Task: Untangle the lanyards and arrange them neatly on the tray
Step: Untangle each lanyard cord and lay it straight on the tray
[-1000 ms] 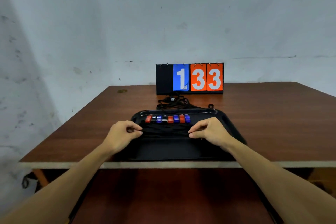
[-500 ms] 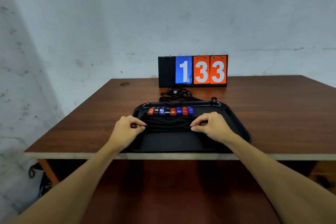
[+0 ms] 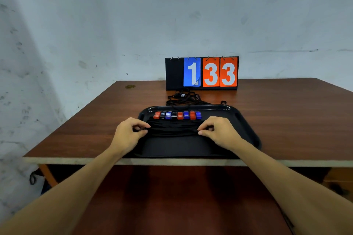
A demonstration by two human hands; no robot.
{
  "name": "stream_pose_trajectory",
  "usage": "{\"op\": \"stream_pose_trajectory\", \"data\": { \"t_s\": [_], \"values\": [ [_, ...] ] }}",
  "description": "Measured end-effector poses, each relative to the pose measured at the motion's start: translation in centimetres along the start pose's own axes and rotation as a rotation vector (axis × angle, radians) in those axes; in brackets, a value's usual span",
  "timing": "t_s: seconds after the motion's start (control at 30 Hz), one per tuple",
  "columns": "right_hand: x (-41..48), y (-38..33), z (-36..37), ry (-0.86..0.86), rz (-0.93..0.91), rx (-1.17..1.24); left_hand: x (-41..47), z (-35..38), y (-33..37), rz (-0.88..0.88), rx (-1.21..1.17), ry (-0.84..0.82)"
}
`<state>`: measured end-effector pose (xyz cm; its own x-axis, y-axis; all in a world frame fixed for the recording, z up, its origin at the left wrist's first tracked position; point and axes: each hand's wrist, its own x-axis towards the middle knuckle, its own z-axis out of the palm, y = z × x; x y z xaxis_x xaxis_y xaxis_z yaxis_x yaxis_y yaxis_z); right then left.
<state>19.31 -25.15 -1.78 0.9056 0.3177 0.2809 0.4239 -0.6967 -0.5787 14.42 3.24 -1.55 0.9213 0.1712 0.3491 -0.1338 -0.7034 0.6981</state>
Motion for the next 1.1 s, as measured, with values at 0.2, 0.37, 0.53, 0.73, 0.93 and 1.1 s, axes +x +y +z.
{"op": "stream_pose_trajectory", "data": {
  "t_s": [0.2,0.37,0.53,0.73,0.93,1.1],
  "values": [
    [-0.2,-0.4,-0.4,-0.003,0.012,-0.018,0.3,-0.3,0.6,-0.023,0.034,-0.051],
    [-0.1,-0.7,-1.0,0.059,0.007,-0.006,0.7,-0.7,2.2,-0.078,-0.066,0.0],
    [1.4,-0.9,-2.1,0.125,0.006,0.023,2.5,0.2,5.6,0.039,0.021,-0.056],
    [4.6,0.3,-2.7,0.136,0.028,0.088,5.7,2.5,9.3,0.106,0.057,-0.19],
    [9.0,2.6,-3.5,0.079,0.001,0.085,10.6,4.3,10.4,0.088,0.067,-0.254],
    [13.2,2.7,-3.5,-0.152,-0.136,-0.096,14.6,5.5,9.6,0.083,0.018,-0.224]
  ]
}}
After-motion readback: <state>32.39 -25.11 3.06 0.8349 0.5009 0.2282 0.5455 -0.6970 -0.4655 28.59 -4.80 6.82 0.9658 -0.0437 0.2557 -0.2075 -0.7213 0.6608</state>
